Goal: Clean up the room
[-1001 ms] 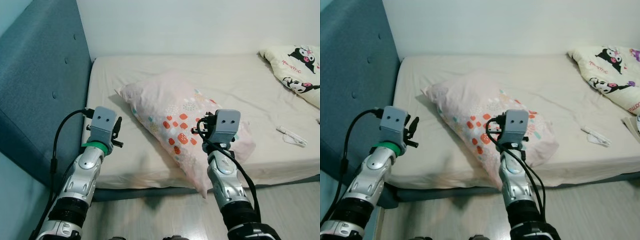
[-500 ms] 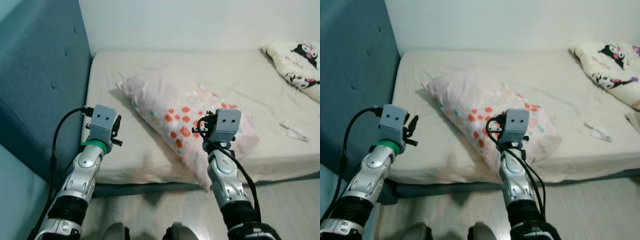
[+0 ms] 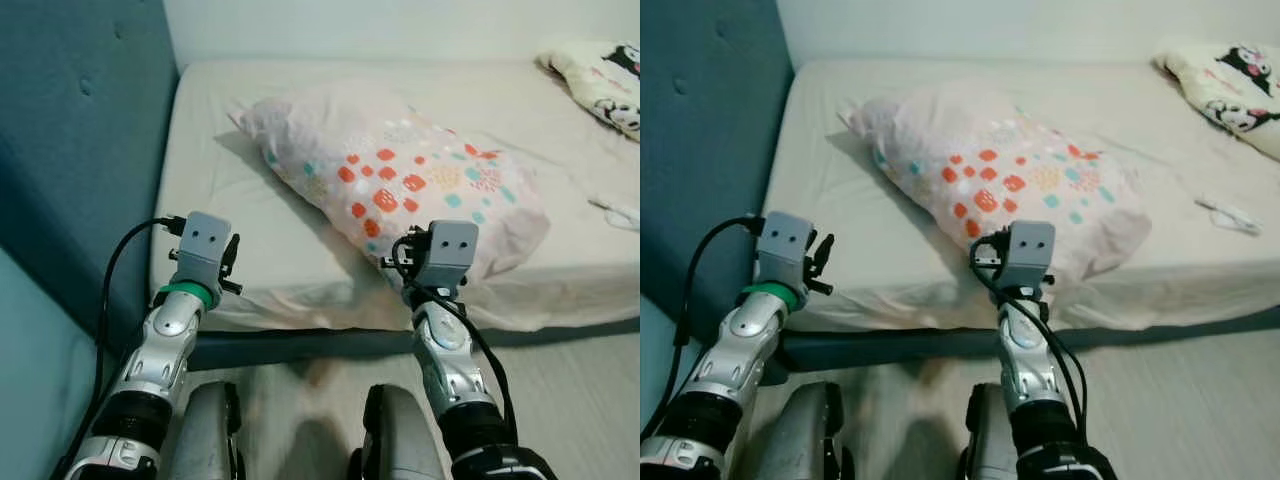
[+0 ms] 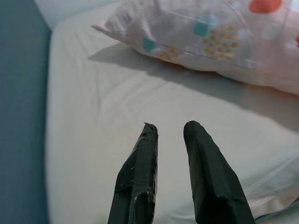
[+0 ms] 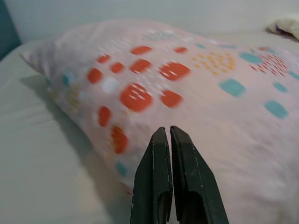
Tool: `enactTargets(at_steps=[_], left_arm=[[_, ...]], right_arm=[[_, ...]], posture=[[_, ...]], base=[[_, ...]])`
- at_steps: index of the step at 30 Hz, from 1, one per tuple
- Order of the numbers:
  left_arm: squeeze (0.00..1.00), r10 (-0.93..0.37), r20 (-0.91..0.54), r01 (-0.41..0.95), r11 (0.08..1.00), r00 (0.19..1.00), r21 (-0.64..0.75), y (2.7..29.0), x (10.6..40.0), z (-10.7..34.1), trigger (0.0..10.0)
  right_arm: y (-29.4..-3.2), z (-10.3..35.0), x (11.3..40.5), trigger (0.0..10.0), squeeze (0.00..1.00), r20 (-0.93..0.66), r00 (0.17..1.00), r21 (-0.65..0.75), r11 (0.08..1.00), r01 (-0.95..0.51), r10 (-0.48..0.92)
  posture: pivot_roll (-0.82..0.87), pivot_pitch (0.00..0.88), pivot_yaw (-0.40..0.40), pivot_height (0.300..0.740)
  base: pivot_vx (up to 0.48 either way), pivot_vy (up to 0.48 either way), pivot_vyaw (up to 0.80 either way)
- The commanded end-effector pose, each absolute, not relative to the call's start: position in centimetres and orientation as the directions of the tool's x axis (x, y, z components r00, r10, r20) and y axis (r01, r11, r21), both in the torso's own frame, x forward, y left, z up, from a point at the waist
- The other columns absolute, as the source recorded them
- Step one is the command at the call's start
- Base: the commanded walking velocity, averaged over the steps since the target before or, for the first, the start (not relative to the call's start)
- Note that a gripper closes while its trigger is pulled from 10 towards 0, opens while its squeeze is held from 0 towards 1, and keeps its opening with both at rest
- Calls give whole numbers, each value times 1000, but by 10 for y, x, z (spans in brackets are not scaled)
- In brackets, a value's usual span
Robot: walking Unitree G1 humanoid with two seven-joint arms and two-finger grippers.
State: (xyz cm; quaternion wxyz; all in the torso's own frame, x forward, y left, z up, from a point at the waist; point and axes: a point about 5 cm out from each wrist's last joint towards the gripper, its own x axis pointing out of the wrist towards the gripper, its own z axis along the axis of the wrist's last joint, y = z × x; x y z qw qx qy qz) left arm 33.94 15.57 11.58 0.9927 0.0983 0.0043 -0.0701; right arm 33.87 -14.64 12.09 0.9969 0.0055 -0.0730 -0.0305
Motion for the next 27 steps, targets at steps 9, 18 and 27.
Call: enactTargets(at_steps=[9,18,27], left_arm=[[0,-129,-40,134,970,991,202,158,338,111,10000],[0,-125,-40,130,970,991,206,160,337,111,10000],[0,-128,-41,134,968,991,210,160,336,112,10000]], right_arm=[[-157,125,341,10000,0,163,985,28,998,57,-60],[-209,160,346,10000,0,283,949,-194,961,196,-136],[-303,176,339,10000,1000,240,870,-128,875,467,-429]], posture=[[60,42,37,535],[65,50,38,535],[70,65,46,535]], base=[[0,0,0],[0,0,0],[0,0,0]])
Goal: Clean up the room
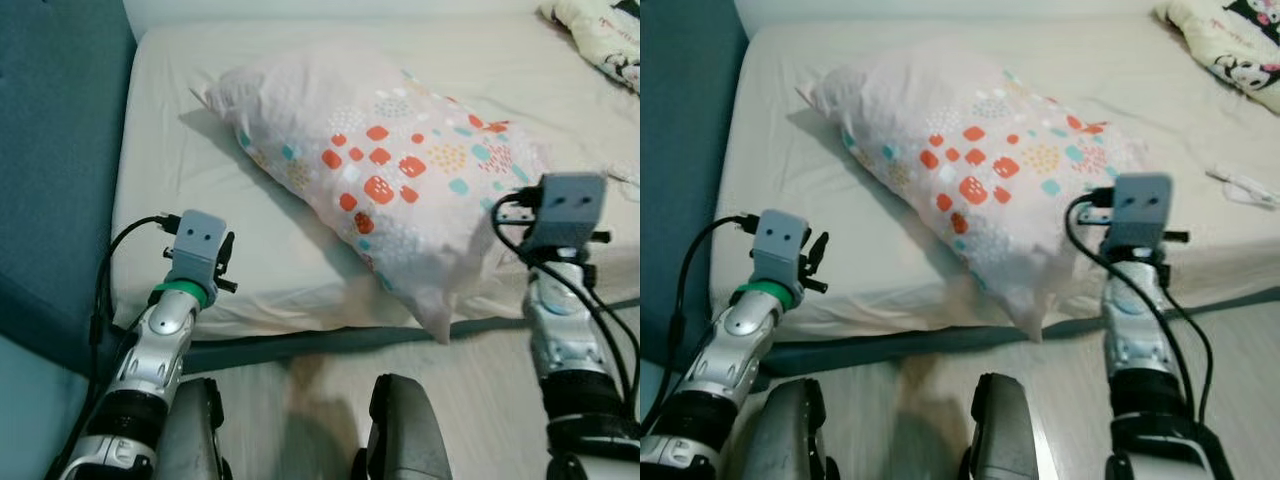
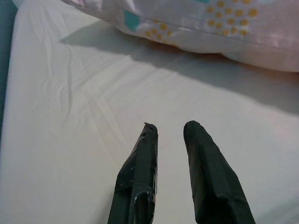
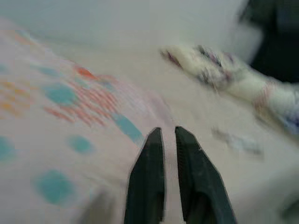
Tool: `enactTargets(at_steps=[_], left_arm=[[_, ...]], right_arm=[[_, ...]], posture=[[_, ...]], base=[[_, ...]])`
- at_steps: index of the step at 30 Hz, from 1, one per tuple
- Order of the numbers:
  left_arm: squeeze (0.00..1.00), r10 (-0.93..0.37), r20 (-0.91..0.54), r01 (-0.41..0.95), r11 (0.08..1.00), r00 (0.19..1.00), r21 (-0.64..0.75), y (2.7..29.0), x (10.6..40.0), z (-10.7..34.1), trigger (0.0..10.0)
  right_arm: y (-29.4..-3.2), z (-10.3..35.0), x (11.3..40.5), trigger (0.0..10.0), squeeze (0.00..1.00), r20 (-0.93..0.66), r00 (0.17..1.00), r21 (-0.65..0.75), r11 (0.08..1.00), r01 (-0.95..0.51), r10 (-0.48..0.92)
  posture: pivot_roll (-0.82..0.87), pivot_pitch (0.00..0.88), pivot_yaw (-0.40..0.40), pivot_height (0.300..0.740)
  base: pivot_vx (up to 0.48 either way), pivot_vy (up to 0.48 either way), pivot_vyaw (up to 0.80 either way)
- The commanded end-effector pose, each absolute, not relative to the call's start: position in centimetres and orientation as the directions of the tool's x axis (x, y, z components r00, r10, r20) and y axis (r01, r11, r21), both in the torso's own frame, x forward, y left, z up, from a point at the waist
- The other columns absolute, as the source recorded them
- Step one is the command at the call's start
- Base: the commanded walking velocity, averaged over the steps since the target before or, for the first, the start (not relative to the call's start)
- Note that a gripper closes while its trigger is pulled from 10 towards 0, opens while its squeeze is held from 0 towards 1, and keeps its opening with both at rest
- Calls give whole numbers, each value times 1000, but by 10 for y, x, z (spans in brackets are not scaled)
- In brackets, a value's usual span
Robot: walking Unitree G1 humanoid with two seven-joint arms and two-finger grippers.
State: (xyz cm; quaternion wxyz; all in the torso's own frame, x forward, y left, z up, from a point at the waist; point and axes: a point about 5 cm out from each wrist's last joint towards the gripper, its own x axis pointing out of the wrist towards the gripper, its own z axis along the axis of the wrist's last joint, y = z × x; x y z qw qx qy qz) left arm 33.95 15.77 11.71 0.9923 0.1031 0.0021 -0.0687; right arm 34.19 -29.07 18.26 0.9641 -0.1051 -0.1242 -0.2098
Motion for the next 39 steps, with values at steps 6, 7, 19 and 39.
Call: enactTargets(at_steps=[6,7,19,39], left_arm=[[0,-125,-49,133,966,991,222,166,333,111,10000],[0,-125,-49,133,966,991,222,166,333,111,10000],[0,-110,-77,126,958,991,259,178,316,109,10000],[0,-47,-94,71,959,994,276,194,300,110,10000]], right_arm=[[-335,166,334,10000,1000,141,813,-190,791,582,-564],[-335,166,334,10000,1000,141,813,-190,791,582,-564],[-319,157,357,10000,1000,-74,887,-32,890,454,-455],[-191,154,398,10000,0,-167,962,427,895,-127,216]], posture=[[87,92,60,535],[87,92,60,535],[167,163,75,535],[233,201,51,535]], base=[[0,0,0],[0,0,0],[0,0,0],[0,0,0]])
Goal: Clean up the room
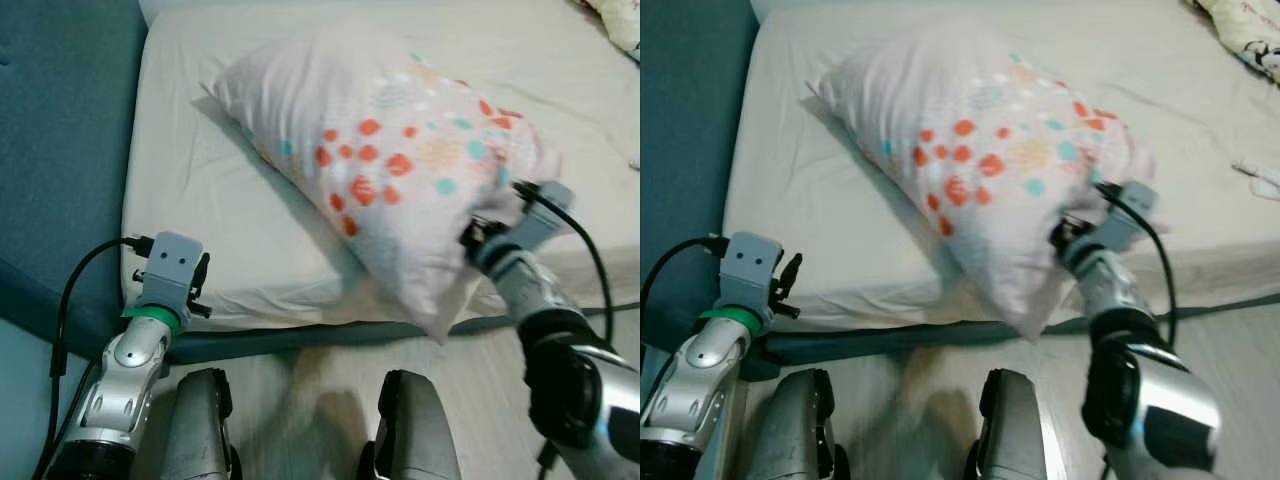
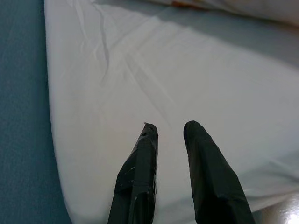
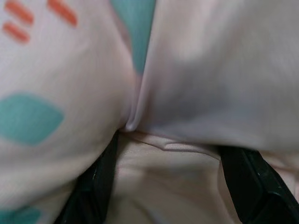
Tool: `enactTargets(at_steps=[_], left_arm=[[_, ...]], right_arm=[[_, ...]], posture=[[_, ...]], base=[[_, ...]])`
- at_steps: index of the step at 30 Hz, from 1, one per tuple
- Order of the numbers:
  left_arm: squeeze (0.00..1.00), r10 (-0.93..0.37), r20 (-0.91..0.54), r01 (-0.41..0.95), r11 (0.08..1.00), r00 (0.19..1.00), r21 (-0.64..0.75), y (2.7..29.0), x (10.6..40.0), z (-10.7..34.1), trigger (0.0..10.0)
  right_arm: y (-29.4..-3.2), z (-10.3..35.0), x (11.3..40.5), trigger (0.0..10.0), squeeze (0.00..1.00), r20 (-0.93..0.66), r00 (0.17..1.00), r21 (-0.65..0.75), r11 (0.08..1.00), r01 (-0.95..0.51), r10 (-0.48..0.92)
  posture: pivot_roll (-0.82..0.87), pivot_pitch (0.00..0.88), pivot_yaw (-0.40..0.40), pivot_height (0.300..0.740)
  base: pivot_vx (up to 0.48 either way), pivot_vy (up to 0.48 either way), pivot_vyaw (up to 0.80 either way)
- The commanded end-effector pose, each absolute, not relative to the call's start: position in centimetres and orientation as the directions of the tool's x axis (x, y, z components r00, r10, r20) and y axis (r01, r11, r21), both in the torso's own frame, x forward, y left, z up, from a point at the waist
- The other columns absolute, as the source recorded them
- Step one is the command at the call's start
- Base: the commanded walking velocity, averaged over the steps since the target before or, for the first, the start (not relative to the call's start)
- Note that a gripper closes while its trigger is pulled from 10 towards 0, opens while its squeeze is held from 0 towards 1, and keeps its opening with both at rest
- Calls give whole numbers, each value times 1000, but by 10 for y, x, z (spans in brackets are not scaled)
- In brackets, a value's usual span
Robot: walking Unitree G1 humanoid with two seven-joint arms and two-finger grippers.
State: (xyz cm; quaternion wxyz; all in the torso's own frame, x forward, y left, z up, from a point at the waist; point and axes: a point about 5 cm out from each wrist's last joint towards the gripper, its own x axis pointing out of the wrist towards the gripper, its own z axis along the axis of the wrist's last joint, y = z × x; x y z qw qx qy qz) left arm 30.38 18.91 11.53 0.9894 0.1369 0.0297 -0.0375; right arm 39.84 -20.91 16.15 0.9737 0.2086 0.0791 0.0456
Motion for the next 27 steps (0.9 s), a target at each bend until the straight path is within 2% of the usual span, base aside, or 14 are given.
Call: enactTargets(at_steps=[1,3,5,8,9,11,12,14,16,18,20,24,26,27], left_arm=[[0,-47,-94,71,959,994,276,194,300,110,10000],[0,-49,-91,72,960,995,269,190,301,111,10000],[0,-54,-79,72,963,995,261,185,305,114,10000],[0,-55,-74,72,963,996,258,184,307,115,10000],[0,-55,-69,71,964,996,255,183,310,117,10000],[0,-55,-66,70,965,996,253,183,312,119,10000],[0,-55,-66,70,965,996,253,183,312,119,10000],[0,-54,-64,69,965,996,252,182,313,120,10000],[0,-53,-57,66,966,997,250,182,314,121,10000],[0,-53,-57,66,966,997,250,182,314,121,10000],[0,-45,-48,56,968,998,245,182,314,123,10000],[0,-19,-24,24,973,1000,232,185,315,127,10000],[0,9,8,-10,977,1000,214,192,318,136,10000],[0,52,58,-61,984,997,167,206,321,154,10000]], right_arm=[[-191,154,398,10000,0,-167,962,427,895,-127,216],[-149,165,403,10000,0,-125,906,457,834,-310,405],[-100,183,404,10000,0,-45,797,484,711,-510,602],[-80,194,403,10000,0,3,742,496,643,-583,670],[-47,220,399,10000,0,118,631,512,498,-700,767],[-19,250,393,10000,0,238,511,492,351,-797,826],[-19,250,393,10000,0,238,511,492,351,-797,826],[-9,269,390,10000,0,313,448,478,269,-836,837],[-1,317,383,10000,0,485,325,410,117,-905,812],[-1,317,383,10000,0,485,325,410,117,-905,812],[-9,359,375,10000,0,626,192,304,-9,-953,756],[-24,371,372,10000,0,660,151,252,-27,-967,736],[-28,354,375,10000,0,617,181,271,9,-963,766],[-30,306,375,10000,0,493,257,335,91,-938,831]], posture=[[233,201,51,535],[225,188,43,535],[220,180,41,535],[212,170,40,535],[208,159,39,535],[206,153,39,535],[206,153,39,535],[205,144,38,535],[204,136,34,535],[204,136,34,535],[198,127,28,535],[187,122,21,535],[180,125,22,535],[170,131,18,535]], base=[[0,0,0],[0,0,0],[0,0,0],[0,0,0],[0,0,0],[0,0,0],[0,0,0],[0,0,0],[0,0,0],[0,0,0],[0,0,0],[0,0,0],[0,0,0],[0,0,0]])
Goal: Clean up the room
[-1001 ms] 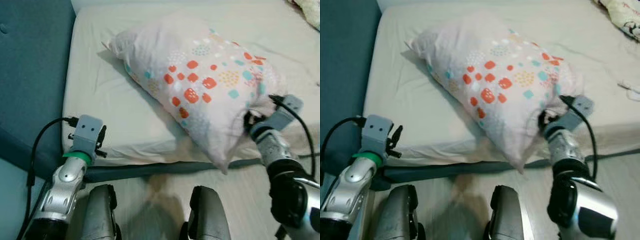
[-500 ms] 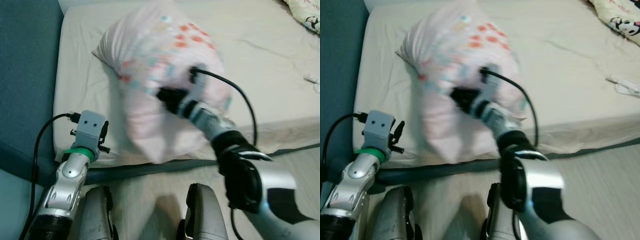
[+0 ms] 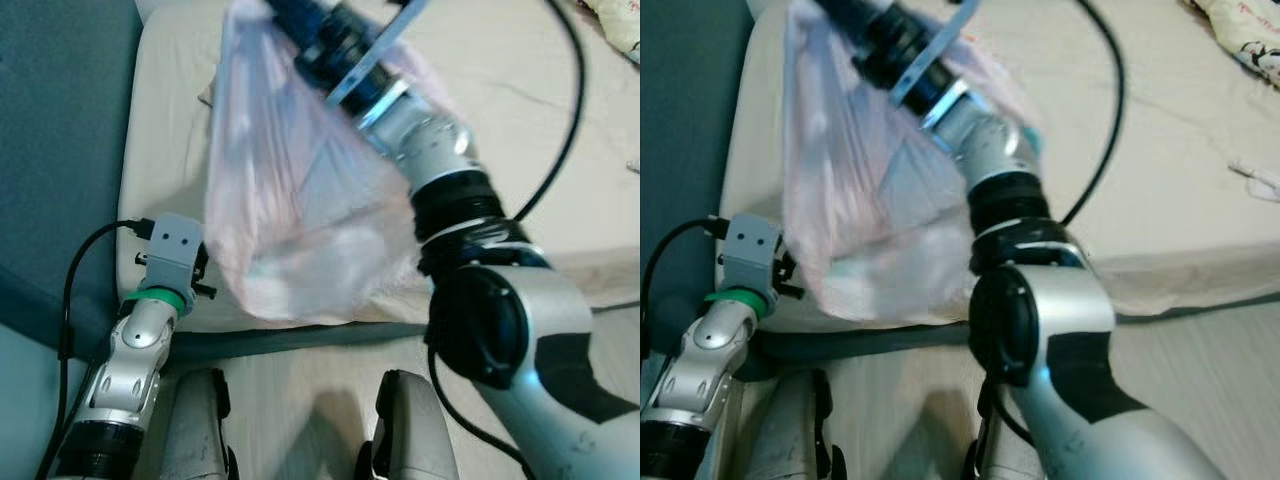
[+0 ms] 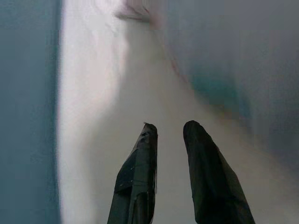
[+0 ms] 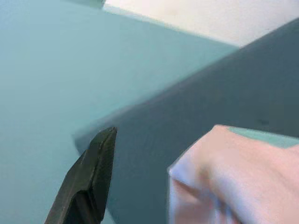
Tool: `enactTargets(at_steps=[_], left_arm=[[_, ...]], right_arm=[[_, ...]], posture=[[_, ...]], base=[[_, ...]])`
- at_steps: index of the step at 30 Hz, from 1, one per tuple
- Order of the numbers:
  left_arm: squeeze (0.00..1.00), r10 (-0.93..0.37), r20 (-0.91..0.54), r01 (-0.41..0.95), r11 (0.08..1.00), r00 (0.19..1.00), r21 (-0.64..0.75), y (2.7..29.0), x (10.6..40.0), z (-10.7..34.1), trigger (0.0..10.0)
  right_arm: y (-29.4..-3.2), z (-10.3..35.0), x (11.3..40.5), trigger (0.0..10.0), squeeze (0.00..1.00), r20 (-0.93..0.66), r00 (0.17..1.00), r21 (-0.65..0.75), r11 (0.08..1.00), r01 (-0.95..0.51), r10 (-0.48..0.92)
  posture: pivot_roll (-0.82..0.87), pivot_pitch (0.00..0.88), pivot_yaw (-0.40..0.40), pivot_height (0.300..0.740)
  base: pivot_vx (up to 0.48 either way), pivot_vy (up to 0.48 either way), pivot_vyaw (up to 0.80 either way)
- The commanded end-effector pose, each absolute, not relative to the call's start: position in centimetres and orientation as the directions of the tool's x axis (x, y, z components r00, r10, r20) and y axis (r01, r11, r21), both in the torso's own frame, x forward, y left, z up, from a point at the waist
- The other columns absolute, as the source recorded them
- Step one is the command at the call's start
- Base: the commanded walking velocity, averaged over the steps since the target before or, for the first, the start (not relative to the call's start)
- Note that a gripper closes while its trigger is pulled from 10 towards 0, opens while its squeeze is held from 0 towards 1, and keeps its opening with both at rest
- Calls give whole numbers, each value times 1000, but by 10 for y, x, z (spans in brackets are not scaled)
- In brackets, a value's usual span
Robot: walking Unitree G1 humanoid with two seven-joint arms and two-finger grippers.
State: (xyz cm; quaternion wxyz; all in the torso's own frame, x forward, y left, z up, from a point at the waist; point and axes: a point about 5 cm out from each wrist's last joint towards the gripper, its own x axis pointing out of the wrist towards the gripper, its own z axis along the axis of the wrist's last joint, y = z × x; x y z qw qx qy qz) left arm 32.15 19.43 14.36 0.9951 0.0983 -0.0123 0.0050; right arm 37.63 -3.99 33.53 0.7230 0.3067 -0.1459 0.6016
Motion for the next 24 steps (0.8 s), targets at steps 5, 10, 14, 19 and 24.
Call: enactTargets(at_steps=[5,10,14,19,24], left_arm=[[0,77,78,-87,988,994,130,226,322,169,10000],[0,19,23,-22,985,1000,171,238,317,168,10000],[0,-9,-23,13,981,1000,195,240,315,160,10000],[0,-21,-57,30,986,998,163,233,313,153,10000],[0,-25,-85,31,997,996,69,225,310,151,10000]], right_arm=[[-35,228,364,10000,0,315,363,475,185,-860,877],[-53,103,341,10000,0,-52,555,731,410,-545,830],[-72,61,327,10000,0,-224,606,772,519,-368,763],[-100,61,319,10000,0,-313,658,581,686,-438,685],[-121,101,317,10000,1000,-254,735,35,766,-642,628]], posture=[[161,141,18,535],[135,156,32,535],[134,158,23,535],[131,162,9,535],[114,172,15,535]], base=[[0,0,0],[0,0,0],[0,0,0],[0,0,0],[0,0,0]])
